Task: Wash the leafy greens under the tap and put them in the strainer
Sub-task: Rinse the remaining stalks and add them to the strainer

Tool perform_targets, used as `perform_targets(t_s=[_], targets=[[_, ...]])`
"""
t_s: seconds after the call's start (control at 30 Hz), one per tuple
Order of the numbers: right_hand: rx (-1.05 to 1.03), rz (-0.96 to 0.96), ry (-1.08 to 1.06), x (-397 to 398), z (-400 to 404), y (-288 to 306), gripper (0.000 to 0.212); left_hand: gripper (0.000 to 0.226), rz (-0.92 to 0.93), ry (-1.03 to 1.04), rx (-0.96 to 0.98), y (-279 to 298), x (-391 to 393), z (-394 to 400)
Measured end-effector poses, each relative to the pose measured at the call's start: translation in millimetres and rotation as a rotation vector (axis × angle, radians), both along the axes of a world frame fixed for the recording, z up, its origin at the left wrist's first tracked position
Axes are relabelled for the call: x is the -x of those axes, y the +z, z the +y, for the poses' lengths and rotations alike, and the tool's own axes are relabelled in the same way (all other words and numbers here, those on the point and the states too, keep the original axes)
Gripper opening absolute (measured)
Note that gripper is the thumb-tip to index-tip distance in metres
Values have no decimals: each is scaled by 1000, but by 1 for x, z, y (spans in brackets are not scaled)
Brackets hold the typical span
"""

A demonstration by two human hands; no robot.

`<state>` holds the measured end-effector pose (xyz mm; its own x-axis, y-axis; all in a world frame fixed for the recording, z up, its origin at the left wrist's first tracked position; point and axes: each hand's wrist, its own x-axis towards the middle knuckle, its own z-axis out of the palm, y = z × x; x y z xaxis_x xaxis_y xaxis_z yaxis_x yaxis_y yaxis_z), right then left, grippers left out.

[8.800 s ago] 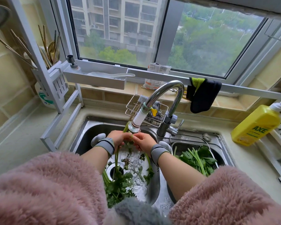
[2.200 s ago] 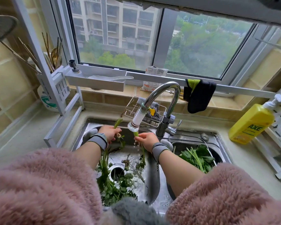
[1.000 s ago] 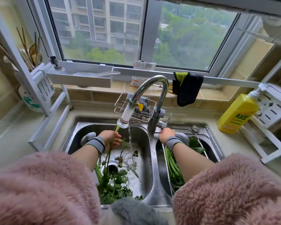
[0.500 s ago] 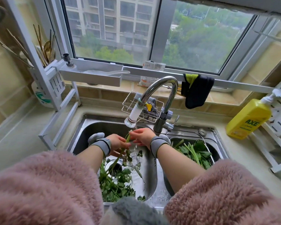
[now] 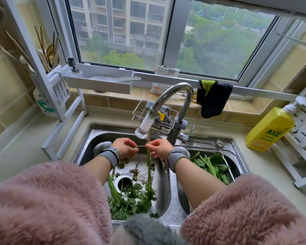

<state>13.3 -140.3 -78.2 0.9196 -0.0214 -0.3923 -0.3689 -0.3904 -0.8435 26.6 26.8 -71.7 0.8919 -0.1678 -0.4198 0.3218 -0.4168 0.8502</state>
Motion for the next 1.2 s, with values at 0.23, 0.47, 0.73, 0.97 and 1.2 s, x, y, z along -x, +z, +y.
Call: perform_targets(t_s=[0.23,0.47,0.73,0.97,1.2], targets=[[385,-30,138,-6,-5,3,23,21,73,50,-36,9,-1,1],[403,61,22,-12,-24,-4,39,16,264,145,61,10,-5,14],[232,43,-50,-16,-14,-8,38,44,324,164,22,12,-7,-10],[219,45,-51,-16,-15,-2,30,26,233,117,228,12,-16,-22],[220,-2,-34,-16,-17,-5,27,10,271,271,501,18,-10,-43]])
